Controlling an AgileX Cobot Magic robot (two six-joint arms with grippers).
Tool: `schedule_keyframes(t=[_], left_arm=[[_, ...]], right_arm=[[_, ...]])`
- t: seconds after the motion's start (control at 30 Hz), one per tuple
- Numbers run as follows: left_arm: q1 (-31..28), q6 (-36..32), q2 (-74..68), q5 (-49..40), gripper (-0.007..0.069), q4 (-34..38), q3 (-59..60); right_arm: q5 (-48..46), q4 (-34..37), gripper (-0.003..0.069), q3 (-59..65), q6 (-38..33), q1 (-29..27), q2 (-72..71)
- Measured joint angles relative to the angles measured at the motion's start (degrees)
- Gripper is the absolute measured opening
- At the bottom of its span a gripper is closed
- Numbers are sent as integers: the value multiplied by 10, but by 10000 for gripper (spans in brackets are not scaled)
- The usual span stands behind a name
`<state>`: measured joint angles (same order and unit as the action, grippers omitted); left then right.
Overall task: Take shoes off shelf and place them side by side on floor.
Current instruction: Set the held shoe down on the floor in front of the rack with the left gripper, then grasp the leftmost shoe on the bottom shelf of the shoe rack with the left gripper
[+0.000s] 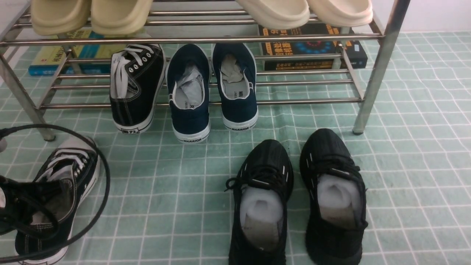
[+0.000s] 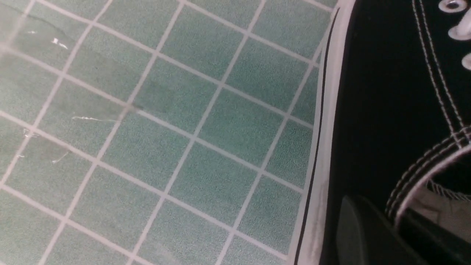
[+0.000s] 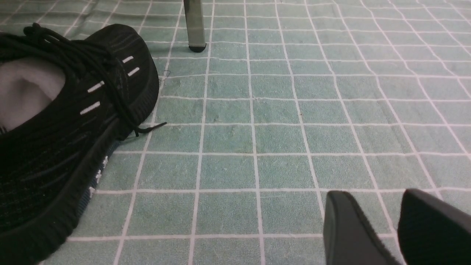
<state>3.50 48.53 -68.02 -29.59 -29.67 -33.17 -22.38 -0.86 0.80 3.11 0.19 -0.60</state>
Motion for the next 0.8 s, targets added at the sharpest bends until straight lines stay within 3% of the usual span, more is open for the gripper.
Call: schedule_keyframes(t=[0.23,0.57,0.67,0.8], left_arm=[[0,6,-18,14,58,-14,0],[0,7,-18,-35,296,-9,-46],[0,7,-18,-66,344,22,-124],[0,-20,-27,-72,347,88,-209]], right_arm=[[0,0,237,0,0,0,0],[0,0,237,0,0,0,0],[0,0,237,0,0,0,0],[0,0,237,0,0,0,0]])
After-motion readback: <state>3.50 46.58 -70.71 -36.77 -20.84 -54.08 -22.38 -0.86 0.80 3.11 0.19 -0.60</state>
